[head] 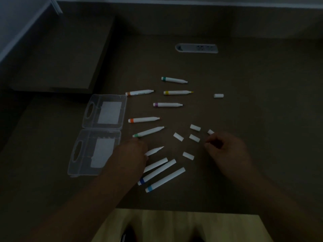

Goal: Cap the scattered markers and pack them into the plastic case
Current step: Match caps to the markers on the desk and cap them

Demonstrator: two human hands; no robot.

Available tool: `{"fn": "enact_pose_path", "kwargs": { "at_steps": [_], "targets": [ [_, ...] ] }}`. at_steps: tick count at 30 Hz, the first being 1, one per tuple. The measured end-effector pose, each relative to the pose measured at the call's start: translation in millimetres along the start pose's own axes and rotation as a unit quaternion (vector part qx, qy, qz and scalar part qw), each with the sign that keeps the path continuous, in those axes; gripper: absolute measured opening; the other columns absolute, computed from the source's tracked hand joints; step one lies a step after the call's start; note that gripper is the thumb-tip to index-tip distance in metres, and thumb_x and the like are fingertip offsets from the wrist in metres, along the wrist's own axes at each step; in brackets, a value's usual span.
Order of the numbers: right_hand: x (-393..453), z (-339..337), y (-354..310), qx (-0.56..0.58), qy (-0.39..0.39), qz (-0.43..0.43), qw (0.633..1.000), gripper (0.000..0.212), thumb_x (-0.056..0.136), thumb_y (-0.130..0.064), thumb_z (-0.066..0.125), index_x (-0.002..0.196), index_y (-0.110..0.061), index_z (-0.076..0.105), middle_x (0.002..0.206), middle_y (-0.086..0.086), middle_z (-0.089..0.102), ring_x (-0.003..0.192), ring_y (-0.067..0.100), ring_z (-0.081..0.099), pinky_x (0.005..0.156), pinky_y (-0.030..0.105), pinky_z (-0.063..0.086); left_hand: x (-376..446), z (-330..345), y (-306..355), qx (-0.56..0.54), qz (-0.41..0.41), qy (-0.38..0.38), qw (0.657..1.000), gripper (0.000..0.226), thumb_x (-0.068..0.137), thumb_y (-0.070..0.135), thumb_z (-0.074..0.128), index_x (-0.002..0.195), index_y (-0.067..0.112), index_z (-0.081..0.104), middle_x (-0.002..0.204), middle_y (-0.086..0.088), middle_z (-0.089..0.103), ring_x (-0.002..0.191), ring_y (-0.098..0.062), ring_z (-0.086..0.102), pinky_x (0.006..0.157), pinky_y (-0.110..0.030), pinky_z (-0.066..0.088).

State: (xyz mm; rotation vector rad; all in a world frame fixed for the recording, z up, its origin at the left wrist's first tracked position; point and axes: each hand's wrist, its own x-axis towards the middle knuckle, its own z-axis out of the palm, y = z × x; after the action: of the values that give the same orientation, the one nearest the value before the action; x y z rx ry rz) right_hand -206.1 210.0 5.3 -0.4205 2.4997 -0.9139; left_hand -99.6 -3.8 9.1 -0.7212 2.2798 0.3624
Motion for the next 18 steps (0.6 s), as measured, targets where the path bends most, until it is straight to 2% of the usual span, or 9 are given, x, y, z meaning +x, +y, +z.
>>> {"fn": "enact_pose_path", "kwargs": {
  "at_steps": [4, 8, 10, 11, 14, 18],
  "targets": [
    [-4, 10, -9, -0.115, -0.113, -0.037, 0.986, 0.022, 0.09, -0.031, 0.064, 0.107, -0.043, 0.058, 0.106, -0.02, 0.051, 0.098, -0.001, 0.052, 0.086, 0.021, 0.046, -1, 2, -1, -0.013, -0.004, 0.007, 1.0, 0.03, 0.097, 0.029, 0.054, 0.125, 0.018, 0.057, 0.119, -0.004, 0.058, 0.108, -0.015, 0.056, 0.098, -0.034, 0.048],
    [-6, 25, -22, -0.169, -0.133, -0.071, 0.974, 0.033, 0.089, -0.036, 0.065, 0.121, -0.037, 0.057, 0.117, -0.017, 0.05, 0.103, -0.001, 0.048, 0.092, 0.021, 0.043, -2, 7, -3, -0.009, -0.004, 0.018, 1.0, 0.029, 0.096, 0.029, 0.056, 0.123, 0.019, 0.058, 0.117, -0.003, 0.059, 0.106, -0.016, 0.057, 0.096, -0.033, 0.049],
    [-1, 29, -28, -0.198, -0.14, -0.081, 0.967, 0.029, 0.092, -0.033, 0.062, 0.122, -0.033, 0.059, 0.121, -0.012, 0.052, 0.106, 0.002, 0.048, 0.093, 0.021, 0.041, -1, 7, -4, -0.009, 0.011, 0.064, 0.998, 0.028, 0.096, 0.029, 0.055, 0.122, 0.017, 0.059, 0.118, -0.004, 0.06, 0.106, -0.016, 0.058, 0.095, -0.031, 0.049],
    [1, 29, -30, -0.206, -0.147, -0.076, 0.964, 0.027, 0.094, -0.031, 0.06, 0.121, -0.03, 0.06, 0.122, -0.009, 0.054, 0.107, 0.005, 0.05, 0.093, 0.021, 0.042, -2, 4, -3, -0.007, 0.011, 0.049, 0.999, 0.029, 0.098, 0.029, 0.054, 0.124, 0.017, 0.058, 0.12, -0.004, 0.06, 0.109, -0.016, 0.057, 0.097, -0.031, 0.048],
    [3, 25, -32, -0.158, -0.142, -0.072, 0.974, 0.018, 0.095, -0.027, 0.059, 0.112, -0.031, 0.063, 0.114, -0.01, 0.057, 0.103, 0.004, 0.053, 0.095, 0.027, 0.048, -4, -2, -1, -0.014, 0.0, -0.006, 1.0, 0.031, 0.099, 0.029, 0.052, 0.128, 0.016, 0.055, 0.122, -0.005, 0.058, 0.111, -0.016, 0.057, 0.099, -0.032, 0.048],
    [-9, 15, -35, -0.043, -0.113, -0.105, 0.987, 0.017, 0.09, -0.026, 0.065, 0.101, -0.039, 0.061, 0.105, -0.016, 0.057, 0.096, -0.003, 0.056, 0.083, 0.019, 0.049, -5, 8, -8, -0.02, 0.028, 0.062, 0.997, 0.021, 0.097, 0.031, 0.054, 0.115, 0.022, 0.06, 0.106, 0.002, 0.058, 0.096, -0.01, 0.057, 0.089, -0.028, 0.05]
  ]
}}
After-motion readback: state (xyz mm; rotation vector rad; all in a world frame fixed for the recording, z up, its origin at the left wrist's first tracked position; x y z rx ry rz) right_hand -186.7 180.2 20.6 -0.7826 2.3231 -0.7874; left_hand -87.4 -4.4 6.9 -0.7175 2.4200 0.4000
